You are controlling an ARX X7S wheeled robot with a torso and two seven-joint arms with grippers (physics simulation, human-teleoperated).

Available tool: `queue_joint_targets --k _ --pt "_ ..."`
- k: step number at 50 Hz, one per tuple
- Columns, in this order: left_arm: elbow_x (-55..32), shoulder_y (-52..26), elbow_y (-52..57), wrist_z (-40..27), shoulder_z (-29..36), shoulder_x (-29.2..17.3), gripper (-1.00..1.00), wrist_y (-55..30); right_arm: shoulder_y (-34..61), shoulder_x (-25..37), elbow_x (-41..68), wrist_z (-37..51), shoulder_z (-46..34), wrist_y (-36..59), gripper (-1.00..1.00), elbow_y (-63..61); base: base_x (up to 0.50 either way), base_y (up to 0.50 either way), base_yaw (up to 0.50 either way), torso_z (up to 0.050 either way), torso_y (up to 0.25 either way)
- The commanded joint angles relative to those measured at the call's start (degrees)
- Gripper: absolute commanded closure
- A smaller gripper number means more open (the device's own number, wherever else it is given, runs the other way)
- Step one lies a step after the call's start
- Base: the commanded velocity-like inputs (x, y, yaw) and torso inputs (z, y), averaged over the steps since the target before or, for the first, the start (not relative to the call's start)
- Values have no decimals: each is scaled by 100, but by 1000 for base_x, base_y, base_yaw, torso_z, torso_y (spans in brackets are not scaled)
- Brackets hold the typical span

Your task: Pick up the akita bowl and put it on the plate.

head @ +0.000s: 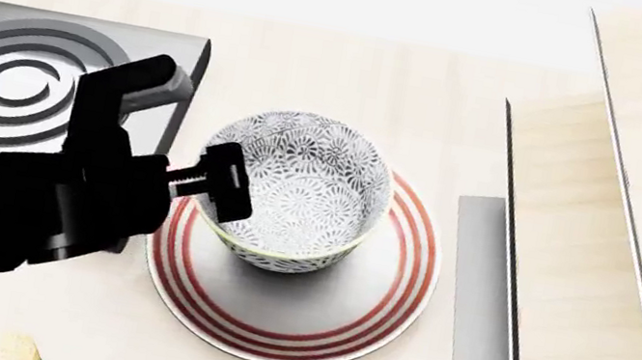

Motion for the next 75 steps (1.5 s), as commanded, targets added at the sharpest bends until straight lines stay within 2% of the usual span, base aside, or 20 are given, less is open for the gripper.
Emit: queue_joint_targets --k 1,13,21,31,40,56,65,75 --pt "489 -131 1 -7 -181 0 -100 -128 -3 3 -6 20 -21 1 -100 -20 0 0 0 0 0" --pt "1822 -290 4 623 -1436 -19 -100 -353 12 -25 -57 26 -87 18 -100 17 0 0 0 0 0" --pt "2083 -378 134 699 -1451 -34 -100 -295 7 -15 -57 46 -95 35 -100 -10 0 0 0 0 0" --pt "1506 749 3667 -472 -1571 -600 -100 -1770 -25 13 -56 70 -97 8 -100 -53 0 0 0 0 0" --pt "1110 1421 6025 -1218 -1739 -1079 -100 -2384 -23 21 -57 102 -92 20 -100 -65 0 0 0 0 0" --pt "379 2132 8441 -1920 -2293 -1699 -100 -3015 -13 58 -105 156 -115 103 -100 -195 0 0 0 0 0" --pt "-468 2752 10058 -2555 -3133 -2133 -100 -3466 -21 116 -81 199 -83 173 -100 -337 0 0 0 0 0" --pt "-481 3527 10744 -2503 -3675 -2494 -100 -3100 10 162 -81 294 -17 272 -100 -470 0 0 0 0 0"
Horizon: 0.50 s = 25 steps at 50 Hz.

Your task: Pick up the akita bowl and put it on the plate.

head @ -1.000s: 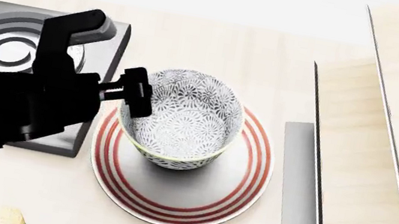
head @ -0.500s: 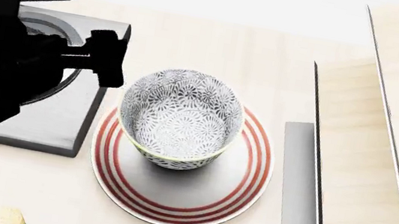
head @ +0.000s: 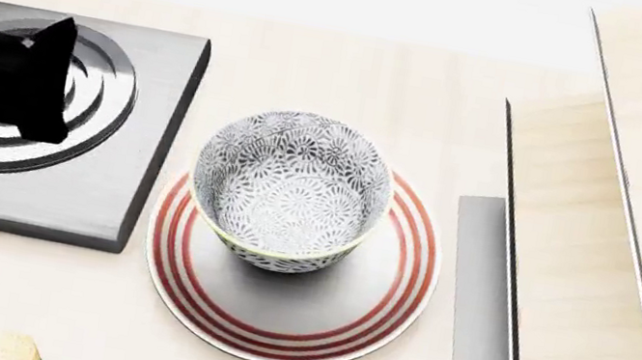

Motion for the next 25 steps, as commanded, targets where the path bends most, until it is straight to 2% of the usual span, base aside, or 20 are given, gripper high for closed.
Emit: queue_joint_targets --k 1,7,17,25 --pt "-224 892 1209 -142 -681 -464 -100 169 14 72 5 108 75 122 -100 -200 0 0 0 0 0" --pt "-106 1700 1672 55 -1093 -662 -100 553 -34 202 12 266 210 261 -100 -565 0 0 0 0 0" --pt "101 2549 2167 294 -1622 -889 -100 997 -93 450 -44 549 450 587 -100 -1268 0 0 0 0 0" --pt "440 3244 2371 587 -1879 -816 -100 1502 -205 630 -128 745 584 815 -100 -1863 0 0 0 0 0"
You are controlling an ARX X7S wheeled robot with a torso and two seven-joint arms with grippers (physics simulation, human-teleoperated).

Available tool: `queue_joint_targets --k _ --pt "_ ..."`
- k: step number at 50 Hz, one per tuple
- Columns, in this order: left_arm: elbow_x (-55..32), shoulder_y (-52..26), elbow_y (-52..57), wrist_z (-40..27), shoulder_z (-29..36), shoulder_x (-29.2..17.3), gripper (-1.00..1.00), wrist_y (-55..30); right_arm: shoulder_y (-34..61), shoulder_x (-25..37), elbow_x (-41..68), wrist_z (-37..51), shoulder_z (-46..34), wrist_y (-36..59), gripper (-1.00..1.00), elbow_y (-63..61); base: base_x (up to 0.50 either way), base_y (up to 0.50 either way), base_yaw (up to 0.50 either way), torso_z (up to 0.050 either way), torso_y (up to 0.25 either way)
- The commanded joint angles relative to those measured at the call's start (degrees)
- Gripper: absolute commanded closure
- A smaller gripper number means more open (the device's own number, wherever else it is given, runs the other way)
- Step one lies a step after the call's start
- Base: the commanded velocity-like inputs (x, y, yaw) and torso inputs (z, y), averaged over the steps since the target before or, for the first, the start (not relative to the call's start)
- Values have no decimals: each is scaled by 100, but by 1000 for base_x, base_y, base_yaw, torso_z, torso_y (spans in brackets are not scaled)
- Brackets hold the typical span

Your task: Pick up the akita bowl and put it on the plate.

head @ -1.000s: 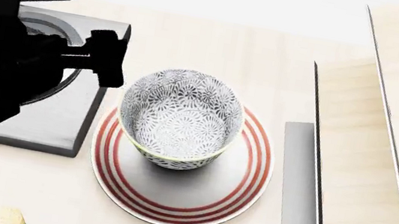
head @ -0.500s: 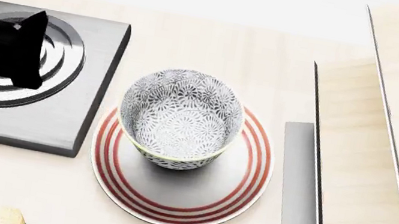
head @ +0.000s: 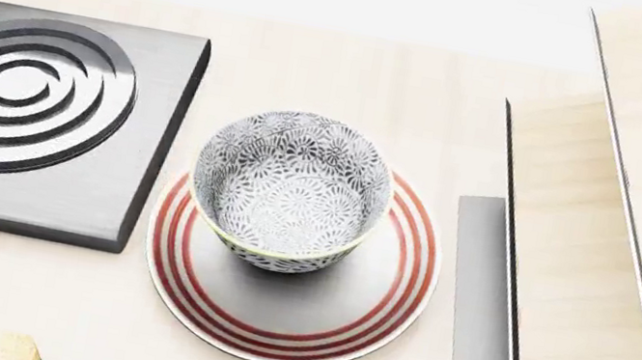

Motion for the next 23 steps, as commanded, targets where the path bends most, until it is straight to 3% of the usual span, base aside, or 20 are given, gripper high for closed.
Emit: queue_joint_targets --k 1,13,17,20,23 --pt "368 1095 527 375 -514 -29 -100 695 -176 275 -118 303 218 283 -100 -849 0 0 0 0 0" --pt "708 2550 1610 868 -1068 390 -100 1667 -733 639 -340 643 488 185 -100 -1957 0 0 0 0 0" --pt "1338 3052 1904 1042 -919 562 -100 2135 -988 774 -468 778 608 89 -100 -2362 0 0 0 0 0" --pt "1733 4068 1951 438 -220 -82 -100 3683 -1436 970 -671 969 801 -141 -100 -2903 0 0 0 0 0" --pt "2106 4548 1950 -28 269 -581 -100 4526 -1578 1025 -755 1024 853 -205 -100 -3048 0 0 0 0 0"
